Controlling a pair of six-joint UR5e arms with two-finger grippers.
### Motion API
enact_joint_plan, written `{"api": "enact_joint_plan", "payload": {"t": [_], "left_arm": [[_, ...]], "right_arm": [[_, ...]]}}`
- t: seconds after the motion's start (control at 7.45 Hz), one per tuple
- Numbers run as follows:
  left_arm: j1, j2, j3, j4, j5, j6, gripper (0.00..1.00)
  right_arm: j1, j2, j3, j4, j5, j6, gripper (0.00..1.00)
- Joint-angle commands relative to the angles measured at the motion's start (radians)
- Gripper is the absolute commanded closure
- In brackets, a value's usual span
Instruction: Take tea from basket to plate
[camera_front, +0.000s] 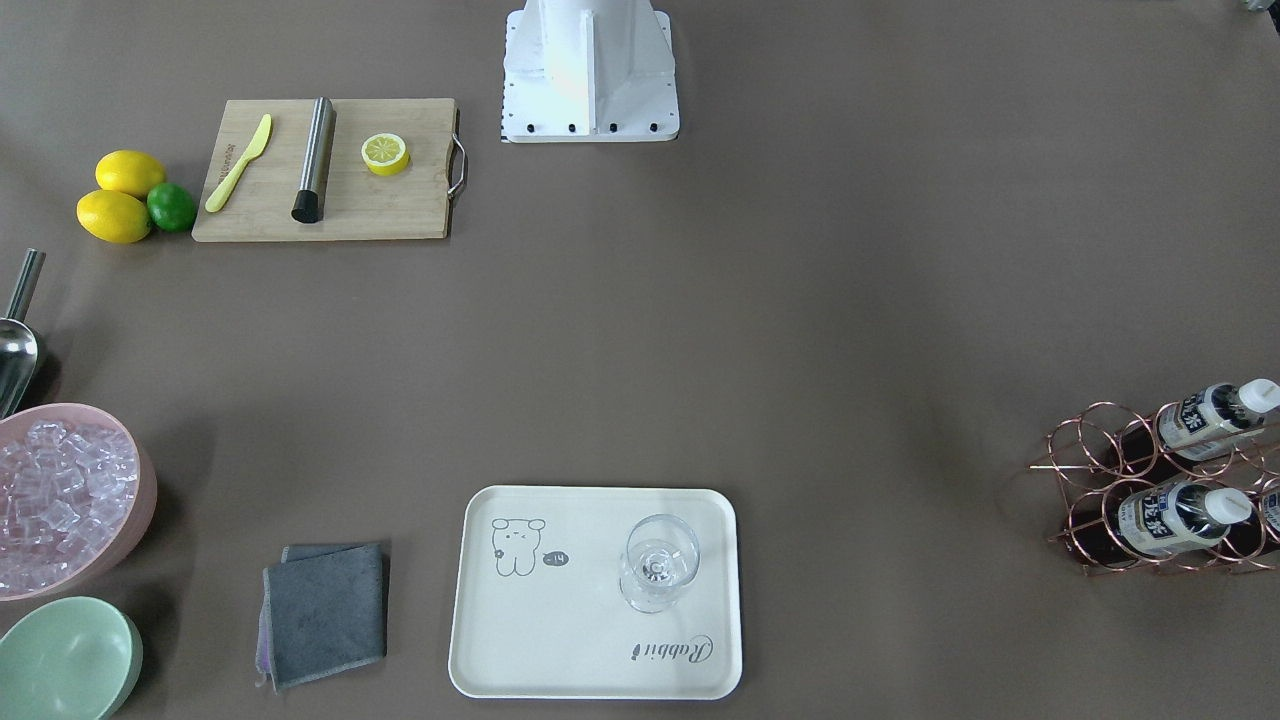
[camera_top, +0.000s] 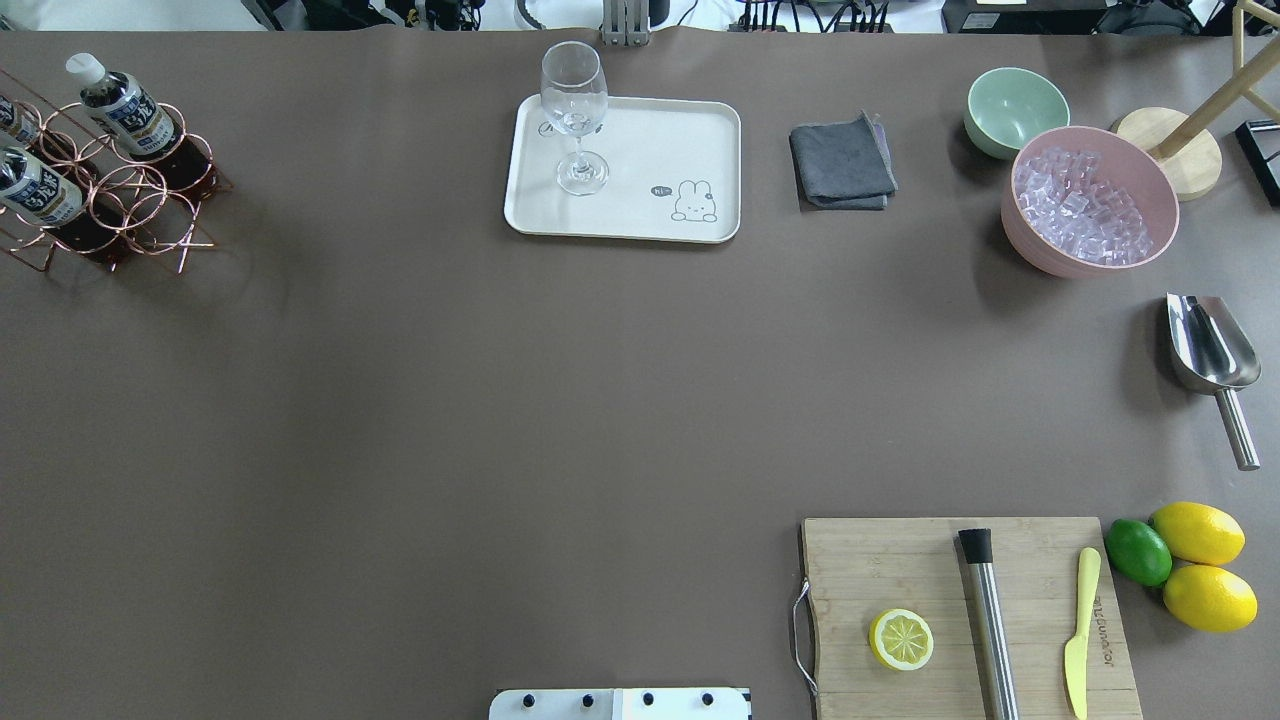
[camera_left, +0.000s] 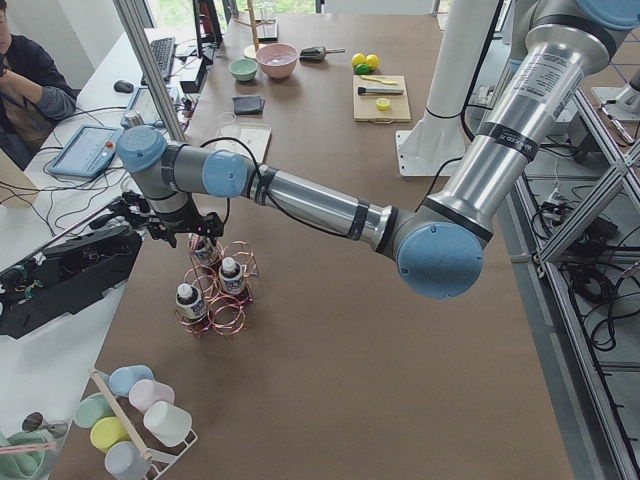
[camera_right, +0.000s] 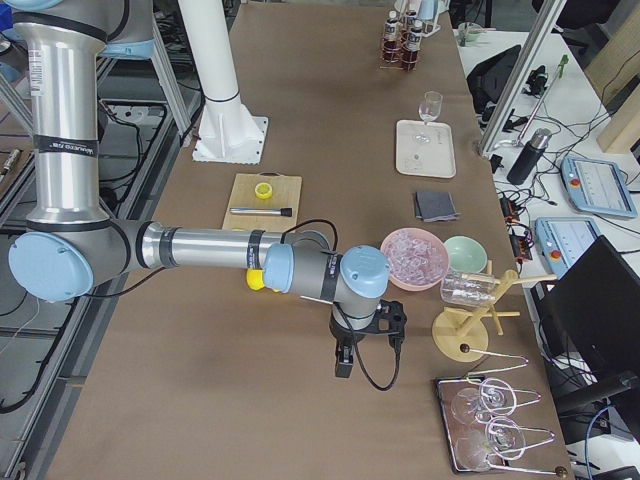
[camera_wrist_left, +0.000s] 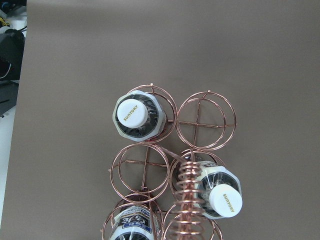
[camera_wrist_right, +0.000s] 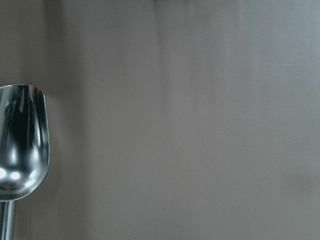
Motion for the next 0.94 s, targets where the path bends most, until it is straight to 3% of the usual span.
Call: {"api": "enact_joint_plan", "payload": {"t": [0.0, 0.13, 0.27, 0.4, 0.54, 0.67, 0.81], "left_arm": [[0.0, 0.018, -0.008, 0.0, -0.006, -0.008, 0.02], [0.0, 0.018, -0.01, 0.0, -0.006, -0.007, 0.04], [0.0, 0.02, -0.013, -0.002, -0.009, -0.005, 0.12], [0.0, 0.021, -0.029, -0.002, -0.009, -0.004, 0.32], [0.0, 0.023, -0.04, 0.006, -0.01, -0.01, 0.81], [0.0, 0.023, -0.049, 0.008, -0.01, -0.01, 1.0], [0.0, 0.026, -0.065, 0.011, -0.01, -0.01, 1.0]], "right_arm": [[0.0, 0.001, -0.003, 0.0, 0.0, 0.0, 0.0], [0.0, 0.002, -0.003, 0.0, 0.0, 0.0, 0.0], [0.0, 0.002, -0.003, 0.0, 0.0, 0.0, 0.0], [0.0, 0.002, -0.003, 0.0, 0.0, 0.0, 0.0], [0.0, 0.002, -0.002, 0.0, 0.0, 0.0, 0.0], [0.0, 0.002, -0.003, 0.0, 0.0, 0.0, 0.0], [0.0, 0.004, -0.003, 0.0, 0.0, 0.0, 0.0]]}}
